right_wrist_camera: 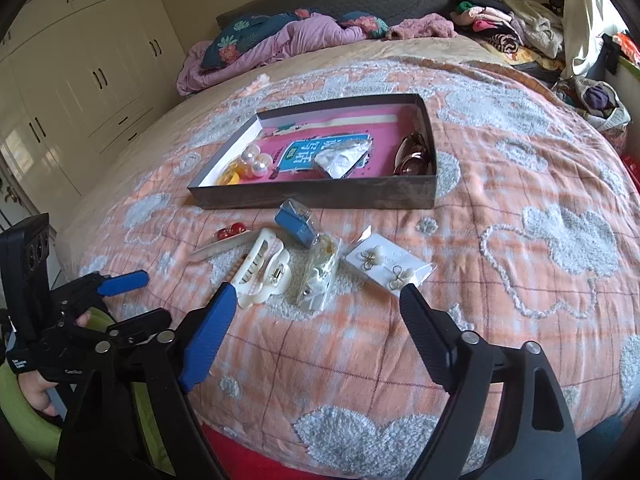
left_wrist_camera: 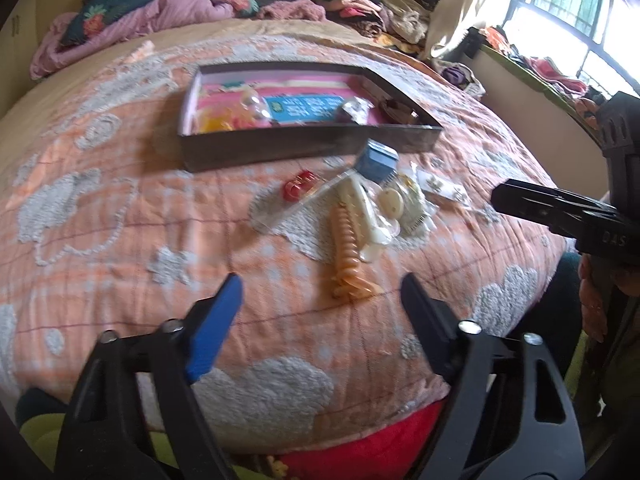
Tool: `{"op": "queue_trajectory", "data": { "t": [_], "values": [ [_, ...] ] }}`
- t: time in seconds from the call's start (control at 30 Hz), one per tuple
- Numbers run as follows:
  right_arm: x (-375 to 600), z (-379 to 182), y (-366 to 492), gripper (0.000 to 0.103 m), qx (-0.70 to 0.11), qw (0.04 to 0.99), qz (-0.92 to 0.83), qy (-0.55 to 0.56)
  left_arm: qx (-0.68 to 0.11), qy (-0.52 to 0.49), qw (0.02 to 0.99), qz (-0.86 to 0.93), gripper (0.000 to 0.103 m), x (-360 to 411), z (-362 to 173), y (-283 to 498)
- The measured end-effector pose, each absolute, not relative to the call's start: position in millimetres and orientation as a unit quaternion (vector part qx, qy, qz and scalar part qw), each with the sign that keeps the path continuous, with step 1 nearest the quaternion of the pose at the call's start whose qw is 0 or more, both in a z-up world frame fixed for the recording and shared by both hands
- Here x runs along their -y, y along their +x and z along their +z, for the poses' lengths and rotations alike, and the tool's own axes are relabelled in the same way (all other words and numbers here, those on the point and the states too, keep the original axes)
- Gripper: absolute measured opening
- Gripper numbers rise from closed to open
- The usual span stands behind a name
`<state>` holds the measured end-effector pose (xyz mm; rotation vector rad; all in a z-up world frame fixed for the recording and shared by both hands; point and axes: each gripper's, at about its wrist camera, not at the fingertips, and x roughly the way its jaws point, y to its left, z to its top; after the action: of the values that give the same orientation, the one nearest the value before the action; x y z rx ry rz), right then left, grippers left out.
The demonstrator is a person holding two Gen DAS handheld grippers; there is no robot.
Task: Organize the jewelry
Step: 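Lower the left gripper onto the coiled orange hair tie while the right gripper moves to the clear earring bag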
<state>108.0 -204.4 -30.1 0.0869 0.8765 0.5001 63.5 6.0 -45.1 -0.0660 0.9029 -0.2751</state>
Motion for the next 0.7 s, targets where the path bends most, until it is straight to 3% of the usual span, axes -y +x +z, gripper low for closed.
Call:
{"op": "queue_trajectory", "data": {
  "t": [0.03,0.1,0.17,0.33,0.67,0.7],
  "values": [
    [204,-32,109,0.073,-0.423,0.872,0.241,0.043,-0.44,-0.031,0.887,-0.137,0.058,-3,-48,65],
    [204,-35,110,0.067,-0.429,0.869,0.244,0.043,-0.446,-0.03,0.882,-0.146,0.039,1,-53,67],
    [203,-39,112,0.063,-0.436,0.864,0.247,0.047,-0.454,-0.032,0.877,-0.155,0.032,5,-57,69],
    [202,-50,116,0.051,-0.452,0.854,0.252,0.056,-0.465,-0.033,0.869,-0.167,0.031,14,-65,77],
    [190,-69,132,0.04,-0.477,0.839,0.254,0.058,-0.469,-0.008,0.87,-0.15,0.031,21,-80,93],
    [188,-70,133,0.039,-0.478,0.839,0.255,0.056,-0.468,-0.005,0.871,-0.148,0.027,20,-80,93]
  ]
}}
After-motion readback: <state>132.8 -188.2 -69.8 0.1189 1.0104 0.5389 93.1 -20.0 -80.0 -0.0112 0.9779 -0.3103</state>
